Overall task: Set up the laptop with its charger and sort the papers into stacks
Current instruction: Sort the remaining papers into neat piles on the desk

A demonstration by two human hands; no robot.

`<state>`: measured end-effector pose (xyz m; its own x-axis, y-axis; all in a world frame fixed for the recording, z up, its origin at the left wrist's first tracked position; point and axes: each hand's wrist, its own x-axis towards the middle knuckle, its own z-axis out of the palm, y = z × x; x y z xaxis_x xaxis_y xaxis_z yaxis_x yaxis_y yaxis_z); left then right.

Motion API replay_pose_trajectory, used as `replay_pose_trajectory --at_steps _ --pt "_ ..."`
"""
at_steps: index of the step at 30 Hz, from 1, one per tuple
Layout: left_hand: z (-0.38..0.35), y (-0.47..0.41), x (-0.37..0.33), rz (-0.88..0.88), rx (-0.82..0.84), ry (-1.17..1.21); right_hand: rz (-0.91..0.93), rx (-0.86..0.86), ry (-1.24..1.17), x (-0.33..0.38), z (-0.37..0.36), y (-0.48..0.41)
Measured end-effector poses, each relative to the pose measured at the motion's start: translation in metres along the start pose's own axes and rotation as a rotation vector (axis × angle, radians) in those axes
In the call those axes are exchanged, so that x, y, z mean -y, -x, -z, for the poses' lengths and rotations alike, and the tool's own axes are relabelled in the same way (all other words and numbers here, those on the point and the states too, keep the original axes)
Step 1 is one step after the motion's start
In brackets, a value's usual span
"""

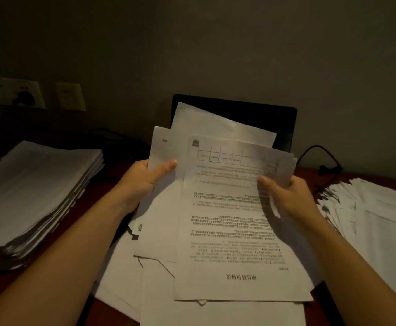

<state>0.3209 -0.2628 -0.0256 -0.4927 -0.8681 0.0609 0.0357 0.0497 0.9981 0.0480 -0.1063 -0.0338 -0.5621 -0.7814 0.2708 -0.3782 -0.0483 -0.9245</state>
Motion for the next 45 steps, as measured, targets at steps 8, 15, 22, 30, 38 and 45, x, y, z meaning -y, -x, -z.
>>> replay_pose_trajectory --at_steps 8,15,22,30,38,45 --pt "-0.006 0.004 0.001 0.028 0.173 -0.135 0.139 -0.176 -0.158 0.015 -0.016 0.013" --pt "-0.001 0.003 -0.009 0.012 0.020 0.040 0.021 0.142 -0.132 0.020 0.001 0.008" --pt "-0.005 0.005 -0.017 0.003 -0.057 0.175 -0.188 0.274 -0.227 0.029 0.008 0.009" --pt "-0.020 0.000 -0.017 -0.107 -0.181 0.367 -0.515 0.291 -0.321 0.018 0.011 0.007" --pt "0.009 0.008 -0.016 0.207 0.075 0.120 -0.553 0.201 -0.388 0.014 0.003 0.007" --pt "0.023 0.003 -0.013 0.244 0.192 0.413 -0.428 0.248 -0.336 0.022 0.004 0.018"
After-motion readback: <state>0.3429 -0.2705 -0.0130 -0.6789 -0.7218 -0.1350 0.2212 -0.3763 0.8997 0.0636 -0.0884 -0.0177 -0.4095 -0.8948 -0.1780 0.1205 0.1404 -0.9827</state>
